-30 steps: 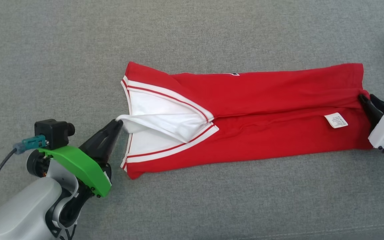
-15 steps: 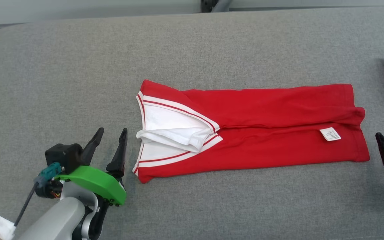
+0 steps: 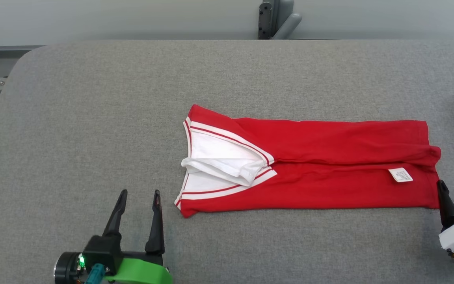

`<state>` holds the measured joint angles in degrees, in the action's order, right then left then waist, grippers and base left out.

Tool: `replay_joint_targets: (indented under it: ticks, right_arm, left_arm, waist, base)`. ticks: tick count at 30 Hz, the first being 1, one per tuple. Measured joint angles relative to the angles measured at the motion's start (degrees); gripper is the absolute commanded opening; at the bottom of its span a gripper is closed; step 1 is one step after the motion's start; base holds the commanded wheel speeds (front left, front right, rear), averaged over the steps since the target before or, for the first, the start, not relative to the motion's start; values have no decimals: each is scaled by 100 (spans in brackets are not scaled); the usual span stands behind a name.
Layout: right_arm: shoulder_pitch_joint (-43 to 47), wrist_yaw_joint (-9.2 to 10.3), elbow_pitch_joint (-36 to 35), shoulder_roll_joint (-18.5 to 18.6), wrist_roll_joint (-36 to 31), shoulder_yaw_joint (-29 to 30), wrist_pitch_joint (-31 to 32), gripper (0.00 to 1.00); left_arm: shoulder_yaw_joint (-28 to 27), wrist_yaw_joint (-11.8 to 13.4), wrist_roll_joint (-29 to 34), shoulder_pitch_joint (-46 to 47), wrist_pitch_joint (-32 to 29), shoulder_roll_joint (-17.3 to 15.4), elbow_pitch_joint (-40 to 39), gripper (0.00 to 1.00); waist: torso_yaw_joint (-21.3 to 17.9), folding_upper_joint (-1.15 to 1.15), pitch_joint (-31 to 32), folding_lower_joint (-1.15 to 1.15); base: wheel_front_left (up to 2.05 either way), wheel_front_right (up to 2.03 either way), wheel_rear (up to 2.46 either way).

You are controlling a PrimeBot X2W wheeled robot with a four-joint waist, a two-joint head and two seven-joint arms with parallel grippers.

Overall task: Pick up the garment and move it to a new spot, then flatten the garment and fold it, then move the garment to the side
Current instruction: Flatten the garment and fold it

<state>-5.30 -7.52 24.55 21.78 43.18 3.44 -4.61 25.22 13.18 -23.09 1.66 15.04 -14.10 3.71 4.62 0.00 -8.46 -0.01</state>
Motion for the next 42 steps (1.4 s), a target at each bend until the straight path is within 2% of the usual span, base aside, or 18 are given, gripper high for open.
replay_joint_targets:
  ticks: [5, 10, 15, 20, 21, 22, 23, 25, 26, 33, 42]
  right_arm:
    - [-468, 1, 446, -24, -76, 105, 169, 100]
    - [-1019, 1, 1117, 35, -174, 163, 559, 100]
    - [-1325, 1, 1760, 178, -210, 245, 1005, 100]
    - [-1500, 2, 2031, 187, -241, 187, 1238, 100]
    - [-1529, 1, 2090, 189, -250, 181, 1255, 89]
    - [-1558, 1, 2149, 187, -250, 172, 1277, 89]
    - [-1582, 1, 2195, 178, -250, 154, 1318, 41]
    - [-1624, 0, 2256, 149, -250, 103, 1402, 3]
    - [-1638, -2, 2263, 135, -249, 75, 1422, 0]
    - [-1701, -10, 2241, 168, -240, -56, 1344, 0]
    - [-1733, -3, 2062, 665, -253, -118, 1317, 0]
  left_arm:
    - [-179, -209, 760, -250, 0, 285, -148, 100]
    - [-321, -460, 1179, -286, 0, 483, -144, 100]
    - [-459, -693, 1373, -282, 0, 606, -60, 100]
    - [-642, -821, 1519, -283, 0, 697, -21, 100]
    - [-668, -864, 1527, -283, 0, 716, -10, 100]
    - [-676, -895, 1561, -283, 0, 731, -8, 100]
    - [-689, -923, 1590, -283, 0, 754, -8, 100]
    - [-736, -969, 1619, -284, 0, 788, -4, 100]
    - [-761, -976, 1630, -284, 0, 803, -3, 100]
    - [-958, -1126, 1715, -281, 0, 844, 18, 100]
    - [-1115, -1244, 1820, -241, 0, 884, 19, 100]
  waist:
    - [172, 0, 34, 0]
    - [357, 0, -4, 0]
    - [540, 0, -54, 0]
    - [612, 0, -112, 0]
    - [605, 0, -120, 0]
    - [595, 0, -122, 0]
    - [585, 0, -118, 0]
    - [560, 0, -113, 0]
    - [544, 0, -112, 0]
    - [406, 0, -113, 0]
    - [239, 0, -159, 0]
  base:
    - [0, 0, 0]
    - [0, 0, 0]
    - [0, 0, 0]
    - [0, 0, 0]
    - [0, 0, 0]
    - [0, 0, 0]
    - [0, 0, 0]
    - [0, 0, 0]
    - [0, 0, 0]
    - [0, 0, 0]
    - [0, 0, 0]
